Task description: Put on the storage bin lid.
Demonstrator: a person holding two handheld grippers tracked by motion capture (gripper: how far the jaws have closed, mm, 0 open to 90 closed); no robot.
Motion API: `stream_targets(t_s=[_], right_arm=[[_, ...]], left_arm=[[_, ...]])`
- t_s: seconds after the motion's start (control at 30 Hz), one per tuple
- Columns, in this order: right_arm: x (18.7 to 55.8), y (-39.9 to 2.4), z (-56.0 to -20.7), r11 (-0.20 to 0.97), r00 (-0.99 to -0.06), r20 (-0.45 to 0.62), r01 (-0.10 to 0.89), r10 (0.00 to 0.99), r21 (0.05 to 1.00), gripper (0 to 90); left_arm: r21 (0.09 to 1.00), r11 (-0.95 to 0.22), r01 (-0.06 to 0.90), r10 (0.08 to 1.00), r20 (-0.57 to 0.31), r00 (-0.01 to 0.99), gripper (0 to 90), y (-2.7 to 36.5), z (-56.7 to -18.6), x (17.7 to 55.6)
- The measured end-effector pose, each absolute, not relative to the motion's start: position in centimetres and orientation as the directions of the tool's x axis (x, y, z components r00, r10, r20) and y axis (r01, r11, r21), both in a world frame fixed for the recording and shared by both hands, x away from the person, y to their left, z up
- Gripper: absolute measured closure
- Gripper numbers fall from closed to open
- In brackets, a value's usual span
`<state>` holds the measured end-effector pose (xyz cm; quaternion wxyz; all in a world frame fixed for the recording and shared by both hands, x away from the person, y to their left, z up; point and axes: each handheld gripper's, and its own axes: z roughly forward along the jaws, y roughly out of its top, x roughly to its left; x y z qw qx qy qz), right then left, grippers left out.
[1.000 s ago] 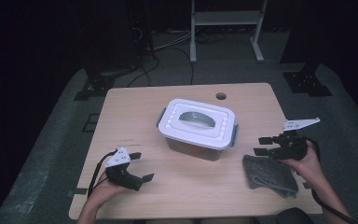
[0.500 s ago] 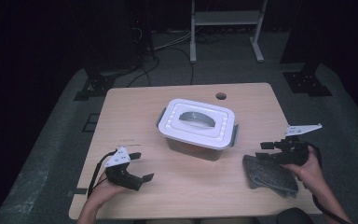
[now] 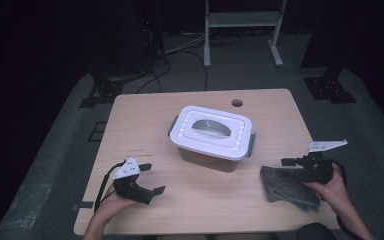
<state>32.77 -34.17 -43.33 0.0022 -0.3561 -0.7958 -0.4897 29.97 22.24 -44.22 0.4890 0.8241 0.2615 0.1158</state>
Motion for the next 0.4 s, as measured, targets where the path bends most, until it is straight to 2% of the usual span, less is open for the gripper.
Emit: stream_targets(t_s=[0.4], right_arm=[[32.30, -34.02, -43.90, 0.247, -0.747, 0.361, 0.566, 0.559, 0.787, 31.7]], left_arm=[[0.869, -0.380, 0.319, 0.544, -0.069, 0.836, 2.6, 22.05, -44.14, 30.00]])
